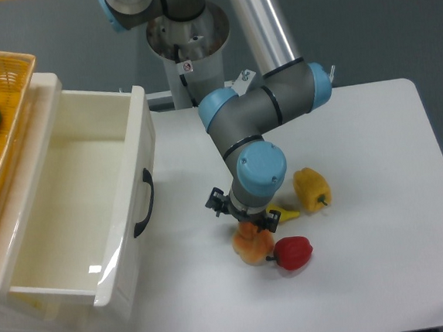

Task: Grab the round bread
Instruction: 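Lower the open gripper around the bread roll and close it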

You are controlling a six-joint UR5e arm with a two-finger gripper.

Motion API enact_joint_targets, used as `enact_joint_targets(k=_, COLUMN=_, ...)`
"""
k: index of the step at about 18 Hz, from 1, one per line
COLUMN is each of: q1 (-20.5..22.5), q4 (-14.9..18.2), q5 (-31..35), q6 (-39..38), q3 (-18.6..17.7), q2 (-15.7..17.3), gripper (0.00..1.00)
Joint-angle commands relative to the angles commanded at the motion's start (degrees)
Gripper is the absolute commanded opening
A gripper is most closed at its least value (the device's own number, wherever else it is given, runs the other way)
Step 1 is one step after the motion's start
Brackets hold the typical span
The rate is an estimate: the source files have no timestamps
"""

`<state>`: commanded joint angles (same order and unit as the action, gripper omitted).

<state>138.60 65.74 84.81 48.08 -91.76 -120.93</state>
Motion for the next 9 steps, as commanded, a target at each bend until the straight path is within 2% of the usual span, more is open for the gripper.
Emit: enact_joint_targets(k=9, q1=-0.1, q4=0.0, q5=0.2, q6=0.1, q3=-0.2, q2=-0.5, gripper=1.0)
